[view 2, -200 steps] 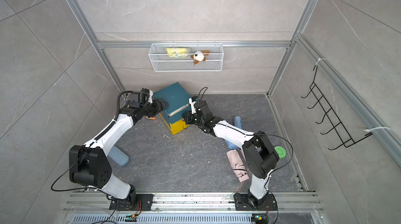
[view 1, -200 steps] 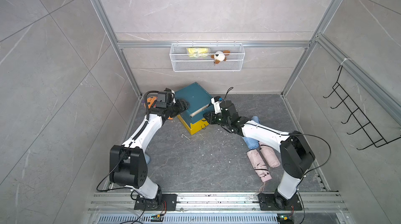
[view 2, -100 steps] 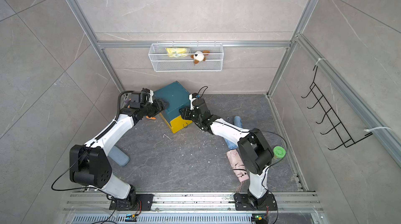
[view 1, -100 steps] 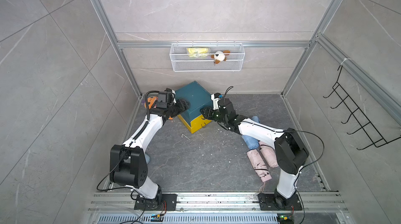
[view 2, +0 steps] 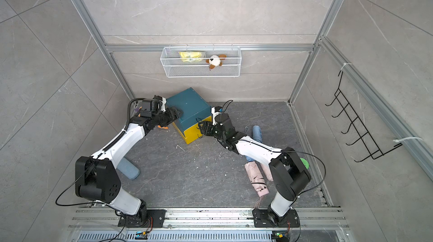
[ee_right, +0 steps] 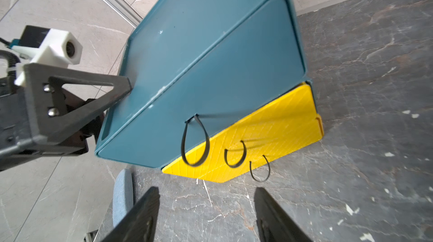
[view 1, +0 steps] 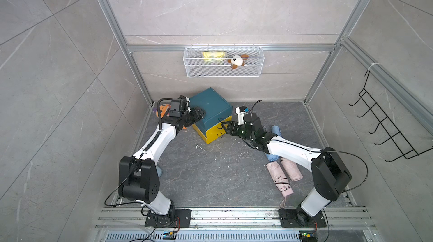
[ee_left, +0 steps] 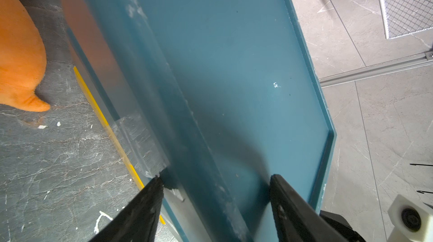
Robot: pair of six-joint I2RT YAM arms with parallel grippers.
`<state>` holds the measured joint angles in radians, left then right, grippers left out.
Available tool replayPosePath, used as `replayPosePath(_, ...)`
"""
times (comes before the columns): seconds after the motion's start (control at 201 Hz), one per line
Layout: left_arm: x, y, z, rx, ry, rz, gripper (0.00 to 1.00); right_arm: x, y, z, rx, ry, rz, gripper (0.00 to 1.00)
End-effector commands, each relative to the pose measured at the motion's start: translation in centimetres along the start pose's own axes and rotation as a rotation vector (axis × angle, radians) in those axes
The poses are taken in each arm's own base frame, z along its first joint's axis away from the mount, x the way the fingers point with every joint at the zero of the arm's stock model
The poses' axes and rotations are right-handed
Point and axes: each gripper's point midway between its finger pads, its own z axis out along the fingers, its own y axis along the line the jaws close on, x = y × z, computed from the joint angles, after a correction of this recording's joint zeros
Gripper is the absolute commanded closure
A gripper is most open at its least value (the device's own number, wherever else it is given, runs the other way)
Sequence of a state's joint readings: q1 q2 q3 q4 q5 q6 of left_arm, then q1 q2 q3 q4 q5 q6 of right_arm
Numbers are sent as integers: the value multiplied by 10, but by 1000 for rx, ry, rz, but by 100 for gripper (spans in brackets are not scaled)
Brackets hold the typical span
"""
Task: Place the umbrella in the drawer by color
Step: Close the drawer in the storage box, then open the drawer in the storage box.
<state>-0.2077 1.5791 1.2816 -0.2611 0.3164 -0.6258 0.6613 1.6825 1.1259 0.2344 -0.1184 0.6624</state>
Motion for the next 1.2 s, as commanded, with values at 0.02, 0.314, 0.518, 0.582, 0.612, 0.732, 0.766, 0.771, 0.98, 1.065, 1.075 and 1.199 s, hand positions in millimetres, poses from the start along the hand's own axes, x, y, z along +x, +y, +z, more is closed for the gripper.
replayPosePath(0.02, 34, 23, 11, -74, 121, -32, 26, 6, -15, 4, 10, -2, 26, 33)
replayPosePath(0.314, 37, 25, 11, -76, 125, -27, 26, 9, -26, 37, -52, 24, 104, 36)
replayPosePath(0.518, 37, 26, 12, -77, 126, -27, 26, 8, -26, 53, -91, 32, 133, 39)
replayPosePath(0.582, 38, 27, 13, -79, 127, -27, 26, 9, -26, 58, -98, 37, 140, 40)
replayPosePath(0.612, 38, 27, 13, -80, 128, -28, 26, 9, -27, 60, -98, 39, 144, 41)
replayPosePath(0.732, 38, 27, 14, -79, 130, -28, 26, 10, -28, 67, -103, 45, 158, 44)
replayPosePath(0.766, 38, 27, 14, -79, 130, -29, 26, 10, -27, 69, -105, 47, 160, 45)
replayPosePath(0.771, 38, 27, 14, -79, 129, -29, 26, 10, -28, 69, -105, 47, 161, 45)
replayPosePath(0.98, 39, 27, 13, -80, 129, -26, 27, 14, -30, 78, -111, 57, 184, 53)
replayPosePath(1.065, 39, 28, 14, -81, 131, -27, 27, 15, -31, 79, -111, 58, 188, 59)
replayPosePath(1.075, 39, 28, 14, -81, 130, -28, 27, 15, -31, 79, -111, 58, 188, 60)
replayPosePath(1.199, 39, 28, 14, -81, 130, -28, 27, 15, -31, 80, -115, 60, 193, 69)
